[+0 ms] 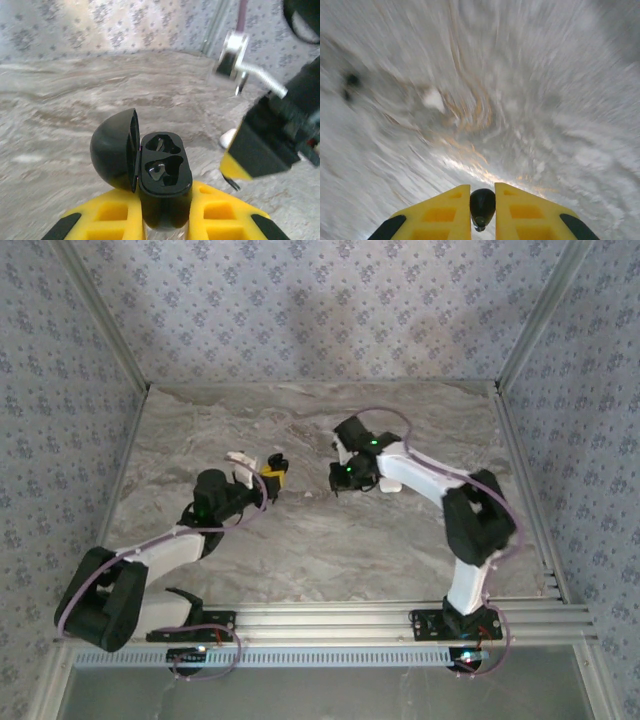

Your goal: Insert the wireless bluetooth earbuds into the charging case

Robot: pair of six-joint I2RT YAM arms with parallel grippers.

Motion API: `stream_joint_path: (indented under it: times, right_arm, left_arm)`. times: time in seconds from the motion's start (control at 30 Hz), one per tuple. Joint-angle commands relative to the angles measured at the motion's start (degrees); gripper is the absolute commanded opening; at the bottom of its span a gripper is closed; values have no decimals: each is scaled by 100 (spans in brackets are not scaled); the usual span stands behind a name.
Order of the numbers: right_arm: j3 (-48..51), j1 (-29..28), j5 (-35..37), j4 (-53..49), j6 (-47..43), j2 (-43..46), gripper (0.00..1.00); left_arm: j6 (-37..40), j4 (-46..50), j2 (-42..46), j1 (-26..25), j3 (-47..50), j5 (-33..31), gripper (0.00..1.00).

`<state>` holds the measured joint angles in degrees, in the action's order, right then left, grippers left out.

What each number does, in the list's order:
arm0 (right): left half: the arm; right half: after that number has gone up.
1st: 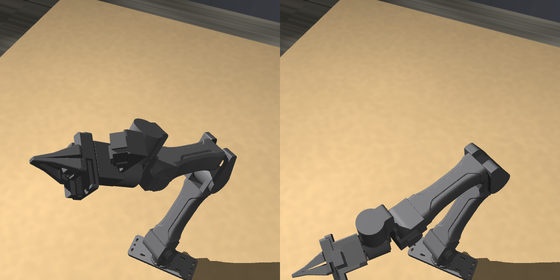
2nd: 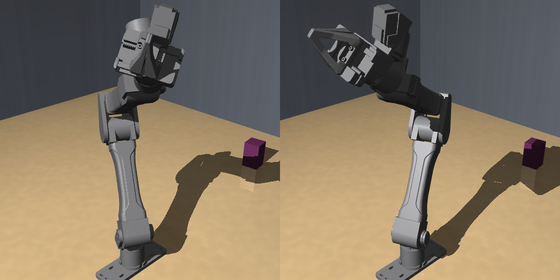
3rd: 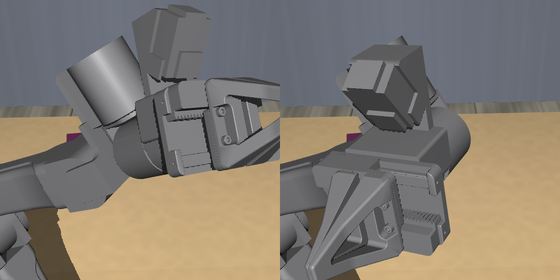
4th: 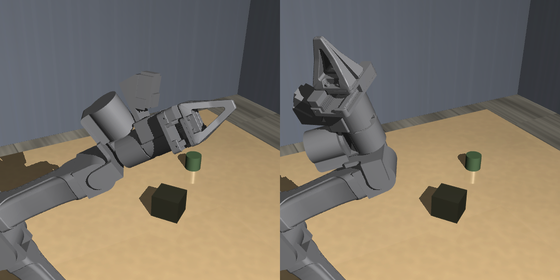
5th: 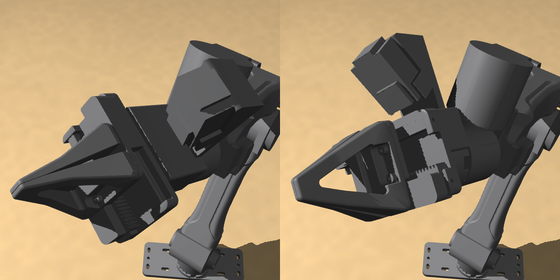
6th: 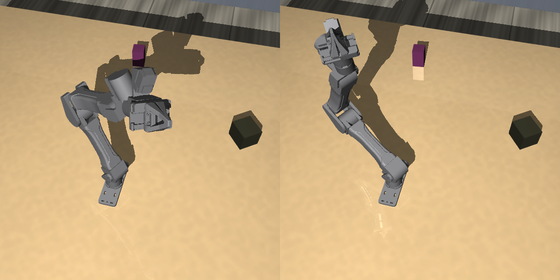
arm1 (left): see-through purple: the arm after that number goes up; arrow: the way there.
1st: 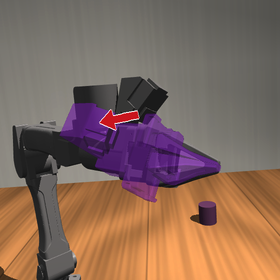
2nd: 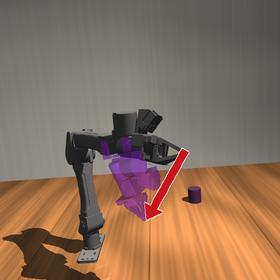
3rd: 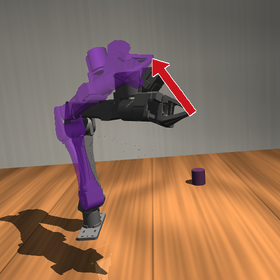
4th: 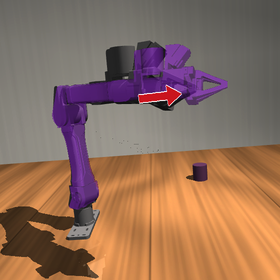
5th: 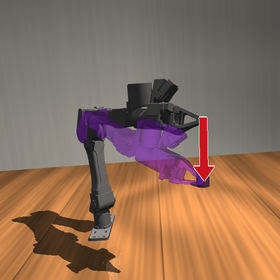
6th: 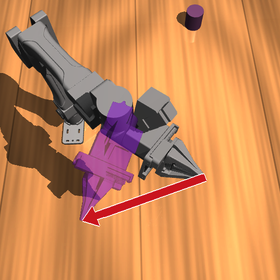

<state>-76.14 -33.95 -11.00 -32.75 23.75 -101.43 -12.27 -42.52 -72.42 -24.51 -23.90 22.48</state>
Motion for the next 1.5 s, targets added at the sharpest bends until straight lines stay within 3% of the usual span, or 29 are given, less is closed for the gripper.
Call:
stream_joint_path:
  times: [0.0,0.2,0.4,0.8,1.47]
  right_arm:
    - [483,178,44,1439,711,854,17]
    - [1035,265,576,2236,817,2160,17]
    - [1201,152,631,2828,659,2705,17]
    - [1444,-23,-208,3894,428,2577,17]
    - [1337,-137,-384,3335,128,2407,17]
  left_arm:
    - [-82,-748,-308,-287,-386,20,13]
    - [-91,-1389,-886,-695,-885,68,13]
    - [-82,-1856,-1254,-920,-1219,275,13]
    - [-100,-1971,-1324,-1058,-1438,424,13]
    - [-83,-1902,-1169,-1056,-1486,375,13]
